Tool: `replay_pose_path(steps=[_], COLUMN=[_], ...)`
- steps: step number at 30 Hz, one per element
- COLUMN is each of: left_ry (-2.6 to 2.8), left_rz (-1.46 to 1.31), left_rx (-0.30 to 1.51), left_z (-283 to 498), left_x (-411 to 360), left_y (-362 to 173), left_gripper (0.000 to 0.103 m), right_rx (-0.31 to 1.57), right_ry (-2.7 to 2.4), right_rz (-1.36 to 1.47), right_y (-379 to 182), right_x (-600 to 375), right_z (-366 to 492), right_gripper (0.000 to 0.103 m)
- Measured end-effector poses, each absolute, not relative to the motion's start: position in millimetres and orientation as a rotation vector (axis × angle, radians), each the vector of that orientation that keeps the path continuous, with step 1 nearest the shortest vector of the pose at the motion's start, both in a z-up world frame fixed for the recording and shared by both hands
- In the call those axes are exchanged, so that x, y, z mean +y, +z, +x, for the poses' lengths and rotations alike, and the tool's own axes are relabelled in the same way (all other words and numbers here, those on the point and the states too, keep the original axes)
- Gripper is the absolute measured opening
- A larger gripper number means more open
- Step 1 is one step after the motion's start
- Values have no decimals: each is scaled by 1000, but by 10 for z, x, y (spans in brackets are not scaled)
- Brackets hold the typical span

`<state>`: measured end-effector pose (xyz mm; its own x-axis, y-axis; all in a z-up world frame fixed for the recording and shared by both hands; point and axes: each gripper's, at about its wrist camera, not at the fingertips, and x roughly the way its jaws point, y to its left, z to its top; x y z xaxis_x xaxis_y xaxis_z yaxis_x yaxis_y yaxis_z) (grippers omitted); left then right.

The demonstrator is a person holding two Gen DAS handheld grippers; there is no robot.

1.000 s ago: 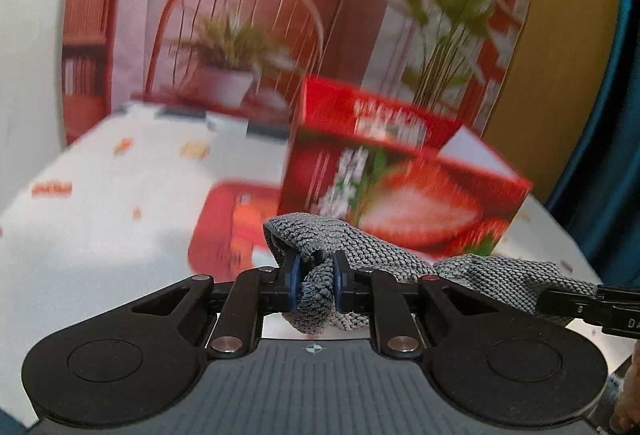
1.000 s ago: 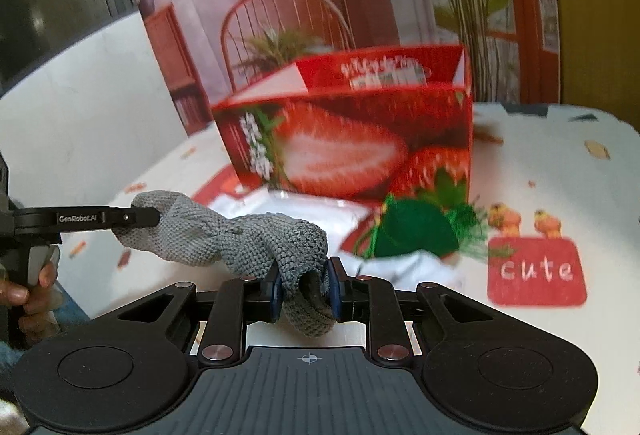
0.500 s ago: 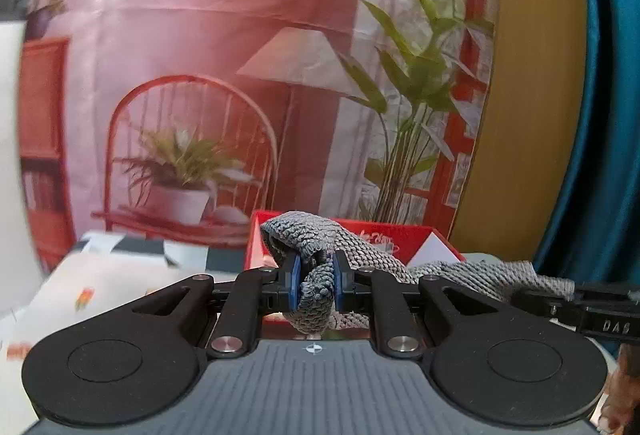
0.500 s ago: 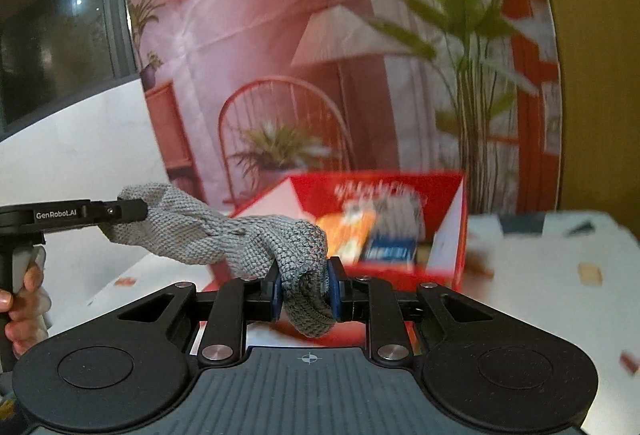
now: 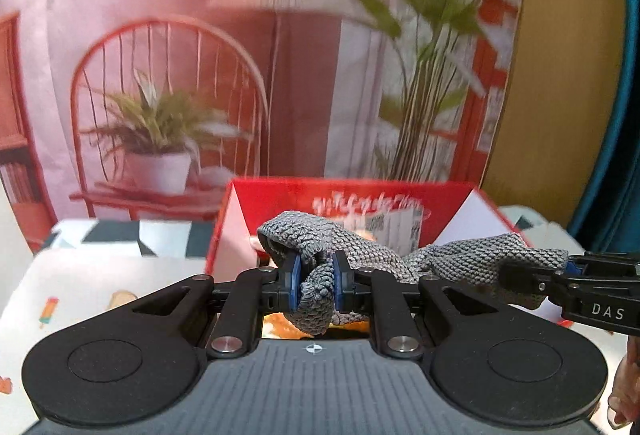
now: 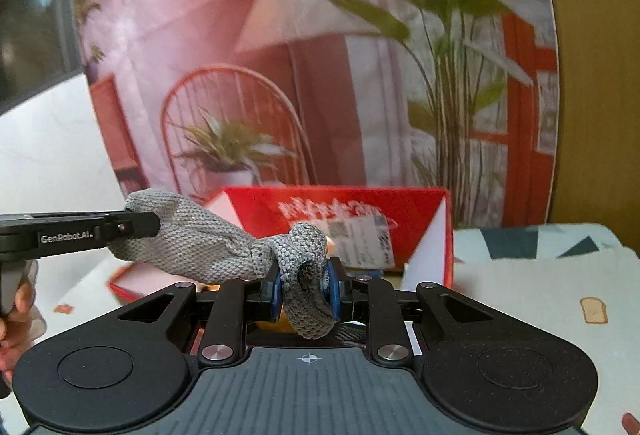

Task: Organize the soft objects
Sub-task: 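Lower the grey glove into the red box and open both grippers, then move both grippers down to the green felt pouch on the table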

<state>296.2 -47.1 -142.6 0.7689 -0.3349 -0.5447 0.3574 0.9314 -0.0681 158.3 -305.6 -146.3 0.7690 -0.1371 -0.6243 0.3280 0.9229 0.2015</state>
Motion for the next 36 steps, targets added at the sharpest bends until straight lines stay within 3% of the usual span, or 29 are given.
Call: replay_pose_path(steps=[8, 17, 19, 21, 24, 28, 36], left_ry=[-382, -401, -430, -452, -498, -522, -558], left_rz=[70, 93, 86, 89, 81, 81, 53], left_rx=[715, 757, 753, 733, 692, 656, 595], left_z=[3247, 3336, 3318, 3264, 3137, 2929, 2412], left_x=[-572, -603, -574, -547, -490, -425, -255], left_y=[-1729, -1824, -1784, -1729, -1624, -1498, -1390], left_gripper=[17, 18, 22, 42, 59, 64, 66], right_rx=[742, 772, 776, 761, 718, 666, 573], right_ry=[-276, -267, -272, -272, -267, -282, -282], right_rz=[344, 327, 314, 273, 221, 224, 225], right_y=[-1864, -1943, -1925, -1871, -1765, -1623, -1397], right_x=[-3189, -3133, -3114, -3058, -2984, -2937, -2735], right_z=[1764, 1873, 1874, 1852, 1762, 1609, 1178], right_gripper=[20, 20, 23, 32, 44, 53, 53])
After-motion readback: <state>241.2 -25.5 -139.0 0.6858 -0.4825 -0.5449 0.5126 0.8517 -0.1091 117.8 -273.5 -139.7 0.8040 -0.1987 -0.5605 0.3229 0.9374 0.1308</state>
